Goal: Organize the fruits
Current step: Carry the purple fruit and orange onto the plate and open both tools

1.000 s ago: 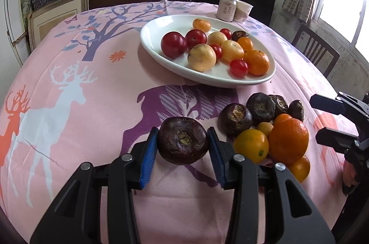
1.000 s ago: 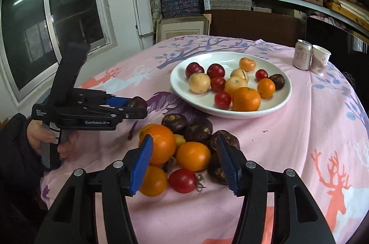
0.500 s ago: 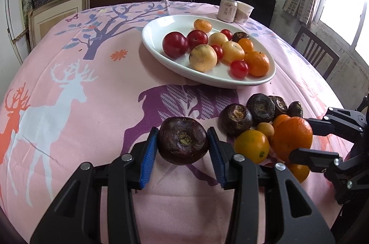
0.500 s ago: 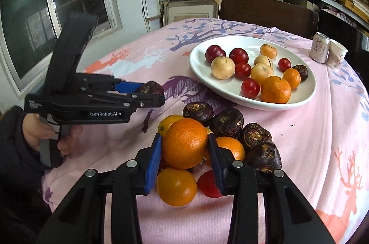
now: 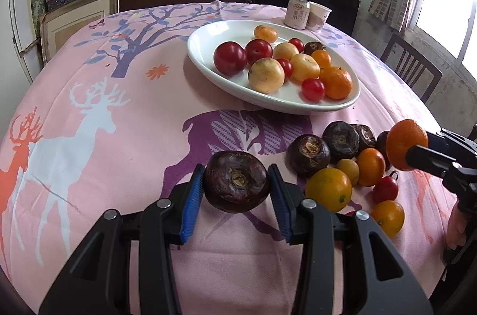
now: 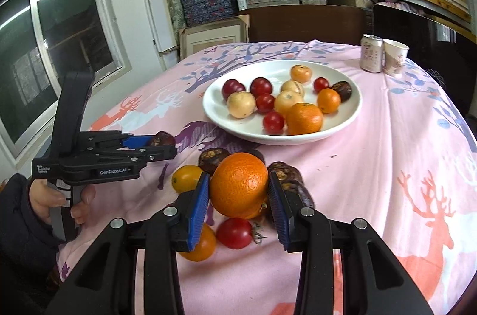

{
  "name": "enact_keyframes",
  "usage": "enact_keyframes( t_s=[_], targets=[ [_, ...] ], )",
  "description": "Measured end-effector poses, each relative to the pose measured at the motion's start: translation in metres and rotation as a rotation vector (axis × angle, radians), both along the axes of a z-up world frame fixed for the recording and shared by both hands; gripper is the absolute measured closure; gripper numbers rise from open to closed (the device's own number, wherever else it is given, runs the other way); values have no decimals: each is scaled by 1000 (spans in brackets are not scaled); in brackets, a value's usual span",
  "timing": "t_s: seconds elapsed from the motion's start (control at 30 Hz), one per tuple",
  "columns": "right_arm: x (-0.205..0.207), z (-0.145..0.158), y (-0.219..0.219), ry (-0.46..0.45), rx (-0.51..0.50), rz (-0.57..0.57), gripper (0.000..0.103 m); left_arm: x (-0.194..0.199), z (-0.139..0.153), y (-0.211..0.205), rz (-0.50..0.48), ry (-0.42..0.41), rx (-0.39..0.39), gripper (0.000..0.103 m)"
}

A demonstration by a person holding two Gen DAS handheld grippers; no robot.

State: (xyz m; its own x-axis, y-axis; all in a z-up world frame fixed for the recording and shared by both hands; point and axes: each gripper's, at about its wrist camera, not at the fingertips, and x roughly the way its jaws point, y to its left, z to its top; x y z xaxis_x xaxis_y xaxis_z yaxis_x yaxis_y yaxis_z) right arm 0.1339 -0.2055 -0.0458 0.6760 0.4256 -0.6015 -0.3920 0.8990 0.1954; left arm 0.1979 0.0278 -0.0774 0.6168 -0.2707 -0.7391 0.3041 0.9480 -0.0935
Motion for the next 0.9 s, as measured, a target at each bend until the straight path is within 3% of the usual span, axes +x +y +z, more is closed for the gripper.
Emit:
enact_keyframes(
  t_s=[0.27, 0.5, 0.7, 0.9],
  targets=[
    [-3, 3, -23, 6, 2, -84, 63, -1, -1, -1, 29, -10, 31, 61],
    [-13, 17, -43, -28, 4, -130, 63, -7, 9, 8, 58, -47, 4, 61],
    [-11, 41, -69, -76, 4, -178, 63, -13, 44, 9, 41, -107, -34, 61],
    [10, 70, -90, -133, 34, -221, 63, 6, 88, -7, 9, -169, -53, 61]
  ],
)
